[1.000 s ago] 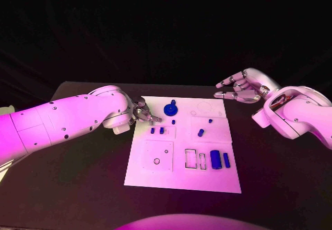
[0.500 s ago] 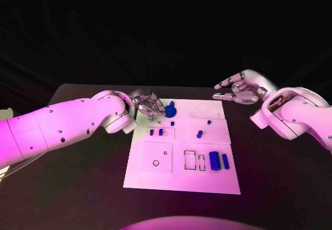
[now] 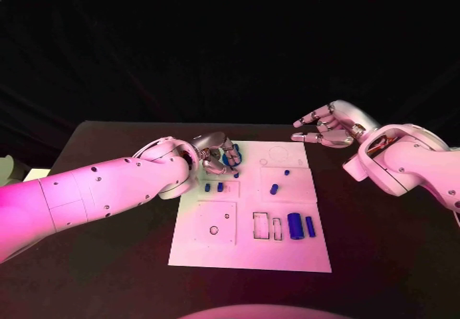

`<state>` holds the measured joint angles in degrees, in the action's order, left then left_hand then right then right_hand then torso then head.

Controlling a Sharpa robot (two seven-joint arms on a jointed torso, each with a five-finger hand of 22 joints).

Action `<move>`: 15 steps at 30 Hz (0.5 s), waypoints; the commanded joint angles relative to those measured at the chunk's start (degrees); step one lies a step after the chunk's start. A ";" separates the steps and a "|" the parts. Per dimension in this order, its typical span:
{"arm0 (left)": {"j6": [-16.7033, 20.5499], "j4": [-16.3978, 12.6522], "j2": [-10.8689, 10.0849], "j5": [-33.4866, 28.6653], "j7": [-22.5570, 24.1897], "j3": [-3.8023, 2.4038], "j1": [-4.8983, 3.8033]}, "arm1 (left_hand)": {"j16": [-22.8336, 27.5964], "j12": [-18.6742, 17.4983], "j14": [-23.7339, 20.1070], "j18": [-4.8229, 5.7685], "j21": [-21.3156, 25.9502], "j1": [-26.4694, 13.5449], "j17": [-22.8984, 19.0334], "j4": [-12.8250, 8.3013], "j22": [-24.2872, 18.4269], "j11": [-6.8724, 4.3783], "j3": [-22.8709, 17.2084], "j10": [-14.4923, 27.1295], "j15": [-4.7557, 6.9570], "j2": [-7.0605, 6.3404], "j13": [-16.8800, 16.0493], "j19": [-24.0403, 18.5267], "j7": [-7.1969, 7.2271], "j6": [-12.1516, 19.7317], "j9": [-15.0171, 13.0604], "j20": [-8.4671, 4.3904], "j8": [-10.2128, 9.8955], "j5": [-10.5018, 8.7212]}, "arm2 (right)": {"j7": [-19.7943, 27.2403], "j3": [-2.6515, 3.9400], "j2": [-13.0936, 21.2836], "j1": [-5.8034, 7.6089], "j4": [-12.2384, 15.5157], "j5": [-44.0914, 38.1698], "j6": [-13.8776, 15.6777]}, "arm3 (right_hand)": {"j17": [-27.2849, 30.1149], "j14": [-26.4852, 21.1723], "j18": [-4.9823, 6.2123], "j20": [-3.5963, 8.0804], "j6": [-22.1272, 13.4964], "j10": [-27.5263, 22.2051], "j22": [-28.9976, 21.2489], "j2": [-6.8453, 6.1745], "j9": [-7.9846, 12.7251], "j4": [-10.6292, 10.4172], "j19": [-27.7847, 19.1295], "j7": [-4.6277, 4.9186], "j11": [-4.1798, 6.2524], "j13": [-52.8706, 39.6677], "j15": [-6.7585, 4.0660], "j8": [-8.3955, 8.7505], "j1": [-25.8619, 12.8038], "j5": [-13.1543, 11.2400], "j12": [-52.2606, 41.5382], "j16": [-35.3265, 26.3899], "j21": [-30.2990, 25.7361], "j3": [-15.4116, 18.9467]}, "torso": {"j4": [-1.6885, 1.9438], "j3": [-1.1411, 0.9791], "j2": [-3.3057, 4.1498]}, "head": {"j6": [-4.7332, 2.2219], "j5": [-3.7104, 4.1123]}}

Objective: Assemble the parts on the task board

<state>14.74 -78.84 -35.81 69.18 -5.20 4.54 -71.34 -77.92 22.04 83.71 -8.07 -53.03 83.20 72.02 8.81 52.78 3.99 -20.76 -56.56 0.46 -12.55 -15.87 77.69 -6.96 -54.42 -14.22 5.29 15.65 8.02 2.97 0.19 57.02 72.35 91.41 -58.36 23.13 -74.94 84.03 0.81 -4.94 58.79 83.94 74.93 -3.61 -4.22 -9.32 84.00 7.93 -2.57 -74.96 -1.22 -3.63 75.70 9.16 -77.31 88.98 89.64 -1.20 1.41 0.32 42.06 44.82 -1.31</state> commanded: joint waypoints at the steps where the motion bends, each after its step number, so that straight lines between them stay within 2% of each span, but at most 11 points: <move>1: 0.23 0.61 0.69 7.81 0.63 -0.02 0.20 | -2.54 -1.06 2.27 1.18 -5.93 -0.51 2.79 -0.09 5.73 -0.14 0.17 -1.10 0.21 0.01 1.77 2.59 0.16 -1.17 1.03 -0.26 -0.86 -0.19 | 0.50 0.00 -0.10 -0.08 -0.01 -0.20 -0.54 | -13.19 5.51 -0.81 -0.10 -0.02 1.64 15.07 0.63 -0.10 -0.07 6.00 -0.12 -0.31 -9.02 0.06 -0.21 0.10 0.36 0.21 -0.17 0.36 0.28 | -0.02 0.02 0.04 | -0.01 0.15; 3: -0.24 0.92 1.10 8.70 0.04 -0.02 0.30 | -3.43 -1.67 2.93 1.83 -9.70 -0.55 3.67 -0.19 9.41 -0.35 0.05 -2.20 0.43 0.07 2.96 4.11 0.28 -2.03 1.69 -0.53 -1.42 -0.16 | 0.52 0.00 -0.11 -0.10 -0.01 -0.20 -0.55 | -13.19 5.51 -0.81 -0.10 -0.02 1.64 15.07 0.63 -0.10 -0.07 6.00 -0.12 -0.31 -9.02 0.06 -0.21 0.10 0.36 0.21 -0.17 0.36 0.28 | 0.00 -0.04 0.02 | 0.15 0.18; 7: -1.26 1.29 1.71 9.62 -1.24 -0.02 0.38 | -3.34 -2.42 3.17 2.50 -13.20 -0.63 3.14 -0.33 12.87 -0.59 -0.15 -3.50 0.76 0.13 4.24 5.44 0.51 -2.90 2.39 -0.79 -2.11 -0.13 | 0.53 0.00 -0.13 -0.12 -0.01 -0.20 -0.55 | -13.19 5.51 -0.81 -0.10 -0.02 1.64 15.07 0.63 -0.10 -0.07 6.00 -0.12 -0.31 -9.02 0.06 -0.21 0.10 0.36 0.21 -0.17 0.36 0.28 | 0.04 -0.07 0.00 | 0.25 0.08; 15: -4.31 2.27 2.77 11.25 -4.40 -0.02 0.43 | -2.47 -3.51 3.02 2.79 -14.70 -0.57 1.35 -0.56 14.39 -0.62 -0.49 -3.82 0.97 0.26 5.45 6.02 0.61 -3.27 3.03 -0.96 -2.94 -0.07 | 0.57 0.00 -0.20 -0.14 0.03 -0.20 -0.57 | -13.17 5.51 -0.81 -0.10 -0.02 1.64 15.07 0.68 -0.10 -0.08 6.00 -0.12 -0.32 -9.03 0.06 -0.21 0.12 0.40 0.19 -0.18 0.36 0.30 | 0.02 -0.07 -0.03 | 0.31 -0.02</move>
<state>13.12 -76.64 -33.22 77.95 -7.31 4.55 -70.93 -80.53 18.65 83.97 -6.26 -67.61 82.97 73.40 8.44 67.12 3.46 -21.13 -59.91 1.13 -12.31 -10.46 83.33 -6.34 -57.44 -11.22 4.47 13.04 8.03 3.03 0.18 56.87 72.25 91.39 -58.35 23.12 -74.93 84.03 0.81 -4.94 58.79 83.94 74.92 -3.49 -4.22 -9.32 84.00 7.93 -2.57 -74.97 -1.22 -3.63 75.82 9.31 -77.32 88.98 89.64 -1.20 1.43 0.26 42.05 45.12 -1.29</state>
